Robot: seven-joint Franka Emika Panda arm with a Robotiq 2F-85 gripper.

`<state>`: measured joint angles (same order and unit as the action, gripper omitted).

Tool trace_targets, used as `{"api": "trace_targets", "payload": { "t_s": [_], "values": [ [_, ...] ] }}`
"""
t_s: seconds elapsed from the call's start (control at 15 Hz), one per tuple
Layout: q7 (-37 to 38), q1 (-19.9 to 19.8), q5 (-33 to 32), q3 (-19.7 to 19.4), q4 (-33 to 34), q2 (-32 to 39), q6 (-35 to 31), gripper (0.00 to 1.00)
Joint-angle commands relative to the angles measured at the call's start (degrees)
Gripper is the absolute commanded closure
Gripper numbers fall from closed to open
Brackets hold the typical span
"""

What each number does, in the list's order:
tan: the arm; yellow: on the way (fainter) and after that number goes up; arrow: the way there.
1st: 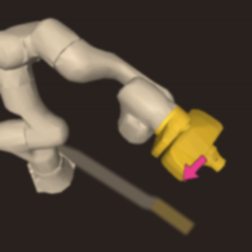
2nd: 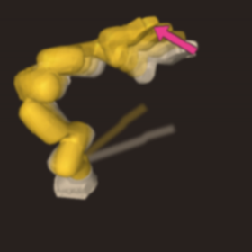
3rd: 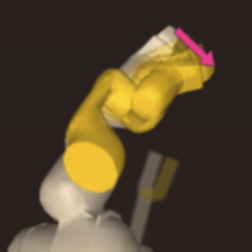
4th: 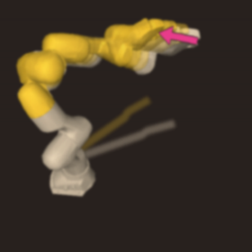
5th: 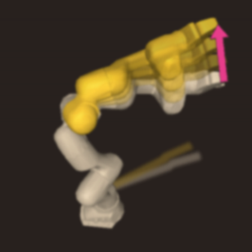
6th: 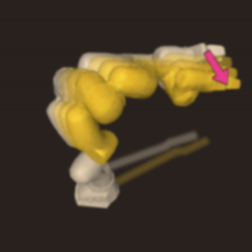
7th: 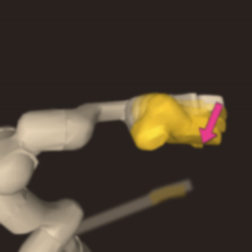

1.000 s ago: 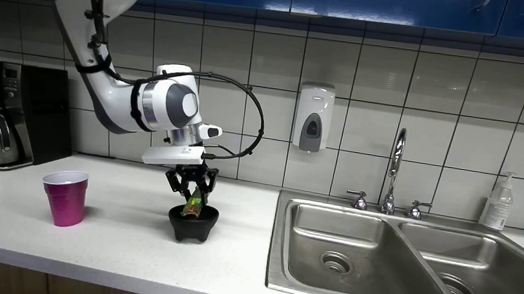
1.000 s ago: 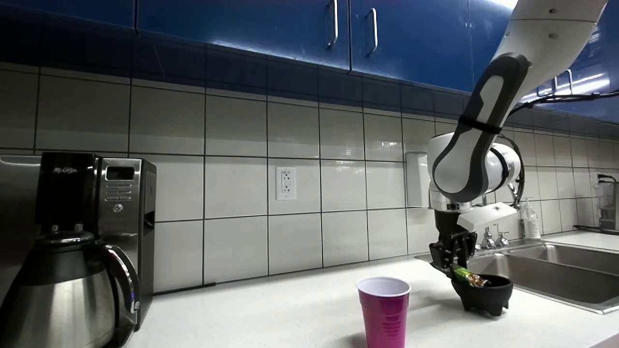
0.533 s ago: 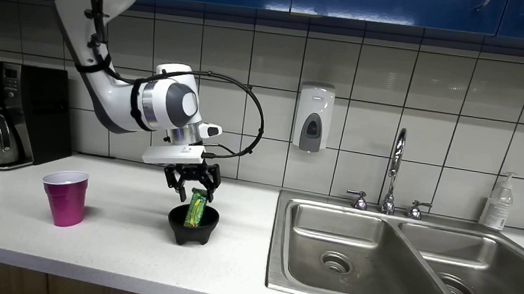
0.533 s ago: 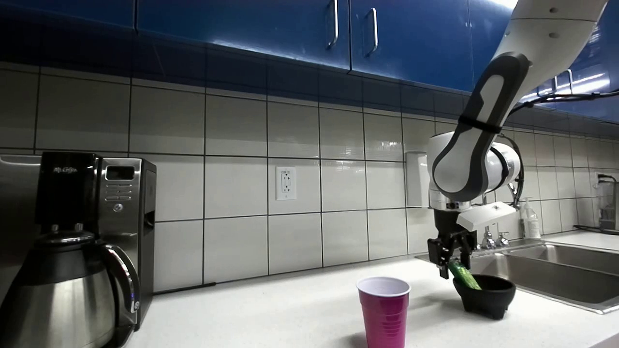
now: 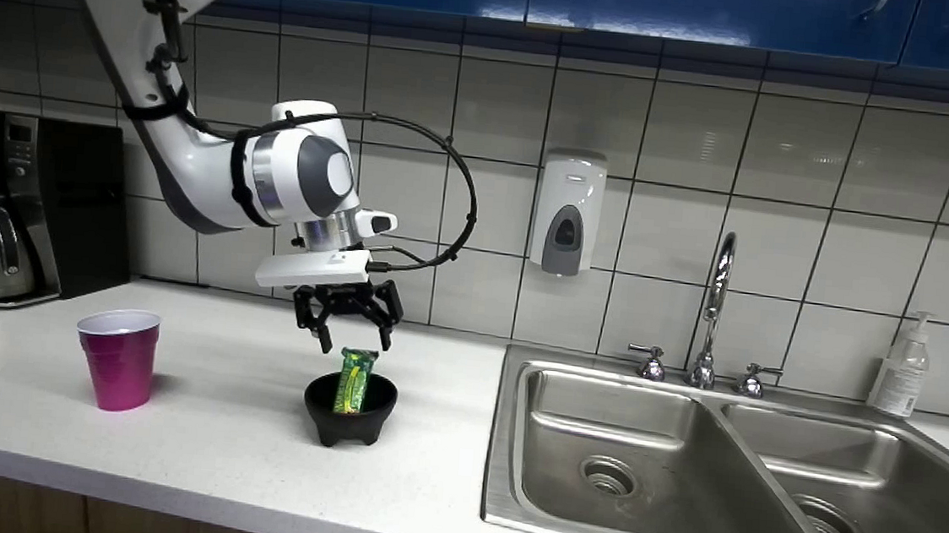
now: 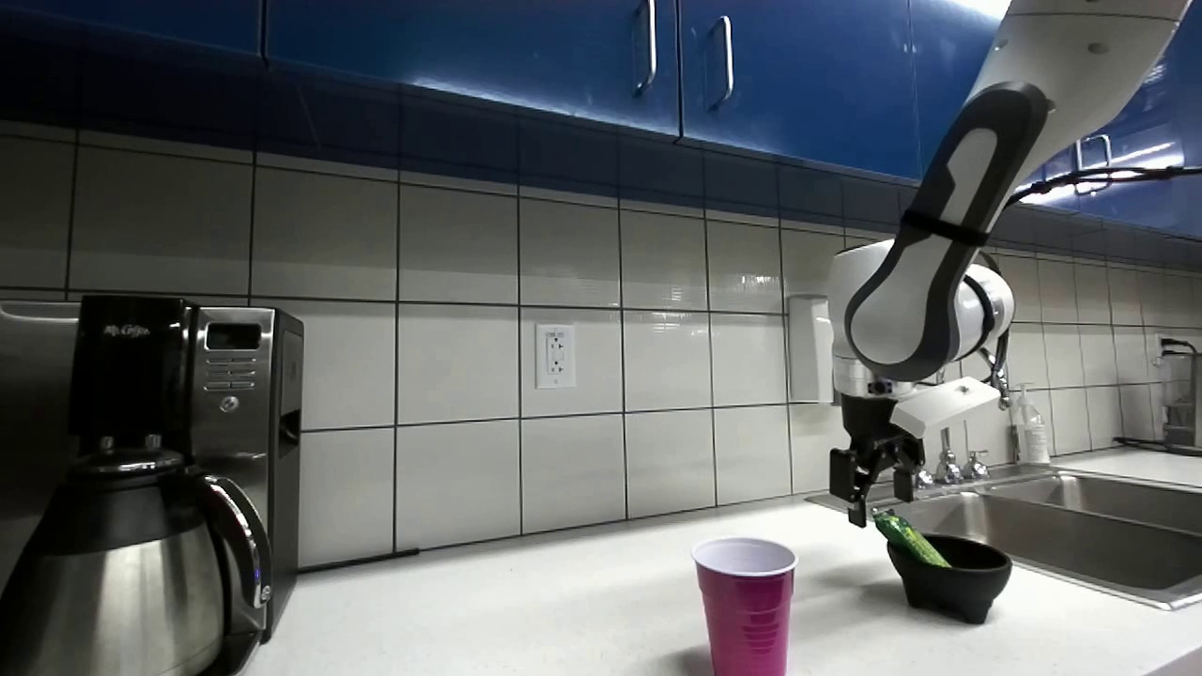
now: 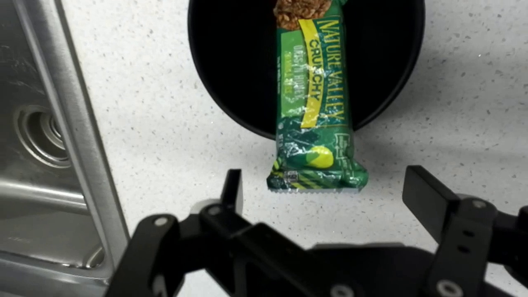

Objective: Put the chocolate bar inside the black bowl

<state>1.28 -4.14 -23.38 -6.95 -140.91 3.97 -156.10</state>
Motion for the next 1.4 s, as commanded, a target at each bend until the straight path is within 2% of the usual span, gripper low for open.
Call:
{"api": "trace_targets", "payload": {
  "t_s": [0.0, 0.4, 0.67, 1.07, 1.2, 1.33],
  "values": [
    [1.2, 0.24, -2.09, 0.23, -3.6, -6.52, 1.27, 0.0],
    [-0.26, -0.17, 0.66, 1.97, -8.67, -13.83, 3.73, 0.0],
    [-1.99, 0.65, 5.02, 3.13, -13.1, -18.93, 7.48, 0.0],
    [-1.08, 1.62, 7.15, 5.52, -19.47, -25.74, 10.01, 0.0],
    [-1.18, 1.99, 7.83, 6.12, -20.43, -26.72, 10.68, 0.0],
    [-1.02, 2.23, 8.47, 6.7, -18.5, -25.61, 12.16, 0.0]
  ]
}}
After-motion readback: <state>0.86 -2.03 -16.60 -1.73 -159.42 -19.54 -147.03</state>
